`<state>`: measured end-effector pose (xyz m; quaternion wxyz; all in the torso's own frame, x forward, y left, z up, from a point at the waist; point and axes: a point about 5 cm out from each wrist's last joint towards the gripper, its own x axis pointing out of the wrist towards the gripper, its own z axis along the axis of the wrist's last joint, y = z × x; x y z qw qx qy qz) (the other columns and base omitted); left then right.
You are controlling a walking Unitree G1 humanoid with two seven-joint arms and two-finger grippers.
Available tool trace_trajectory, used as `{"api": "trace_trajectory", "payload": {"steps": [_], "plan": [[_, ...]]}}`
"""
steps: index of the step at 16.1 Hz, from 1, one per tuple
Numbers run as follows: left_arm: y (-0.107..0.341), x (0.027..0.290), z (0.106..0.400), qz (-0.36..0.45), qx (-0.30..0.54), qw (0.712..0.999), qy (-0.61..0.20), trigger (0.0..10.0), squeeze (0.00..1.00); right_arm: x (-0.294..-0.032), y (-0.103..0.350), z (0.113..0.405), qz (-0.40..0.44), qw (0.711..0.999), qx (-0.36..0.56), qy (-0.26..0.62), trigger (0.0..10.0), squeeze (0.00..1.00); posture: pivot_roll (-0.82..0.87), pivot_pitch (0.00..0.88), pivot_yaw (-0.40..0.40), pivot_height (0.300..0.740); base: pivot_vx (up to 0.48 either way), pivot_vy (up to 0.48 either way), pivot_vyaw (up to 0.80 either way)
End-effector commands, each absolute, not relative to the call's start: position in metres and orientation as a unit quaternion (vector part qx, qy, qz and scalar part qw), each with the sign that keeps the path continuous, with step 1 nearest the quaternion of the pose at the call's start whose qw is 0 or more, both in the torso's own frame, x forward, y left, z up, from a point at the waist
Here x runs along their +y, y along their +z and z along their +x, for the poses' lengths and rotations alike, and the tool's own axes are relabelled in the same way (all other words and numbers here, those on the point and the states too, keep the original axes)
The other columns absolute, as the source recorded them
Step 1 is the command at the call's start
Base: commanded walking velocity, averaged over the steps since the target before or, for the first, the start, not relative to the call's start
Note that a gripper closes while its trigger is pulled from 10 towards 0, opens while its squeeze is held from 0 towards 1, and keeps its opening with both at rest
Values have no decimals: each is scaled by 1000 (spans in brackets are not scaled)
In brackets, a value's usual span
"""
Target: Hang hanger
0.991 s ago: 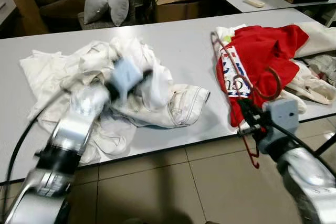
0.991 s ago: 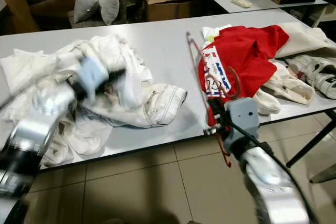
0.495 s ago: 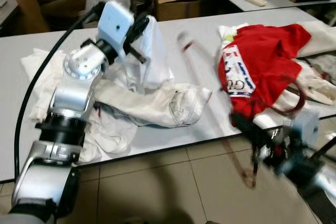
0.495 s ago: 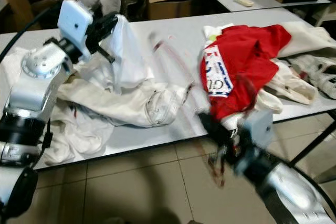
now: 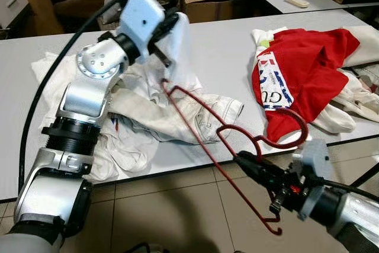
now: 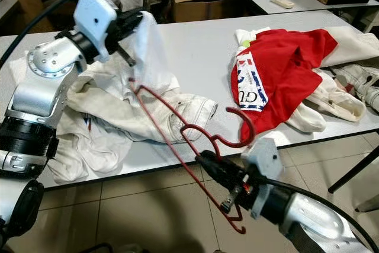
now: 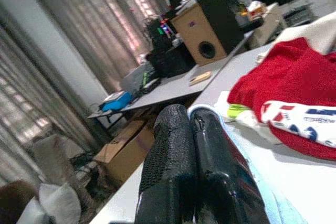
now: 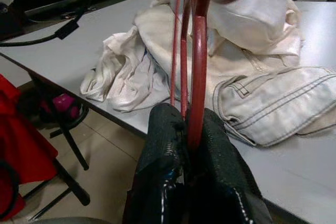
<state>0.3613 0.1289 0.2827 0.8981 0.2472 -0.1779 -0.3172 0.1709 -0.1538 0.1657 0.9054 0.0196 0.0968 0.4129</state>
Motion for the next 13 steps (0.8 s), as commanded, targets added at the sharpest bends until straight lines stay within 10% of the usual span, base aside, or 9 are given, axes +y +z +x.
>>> {"api": "trace_trajectory", "payload": {"steps": [1,9,10,12,13], "plan": [[291,121,357,255,-190,886,-338,0,0,-151,163,174,16,906,103,410,10000,0,-32,0,49,723,0,0,0],[272,100,348,298,-163,856,-390,824,0,-150,163,206,24,944,84,318,10000,0,-24,0,30,723,0,0,0],[269,99,351,309,-156,862,-370,10000,0,-148,162,203,26,940,89,328,10000,0,-32,0,34,723,0,0,0],[265,97,351,301,-145,864,-378,10000,0,-146,160,200,26,938,95,332,10000,0,-34,0,35,723,0,0,0],[263,96,350,272,-130,868,-395,10000,1000,-145,157,198,28,937,104,332,10000,0,-36,0,38,723,0,0,0]]}}
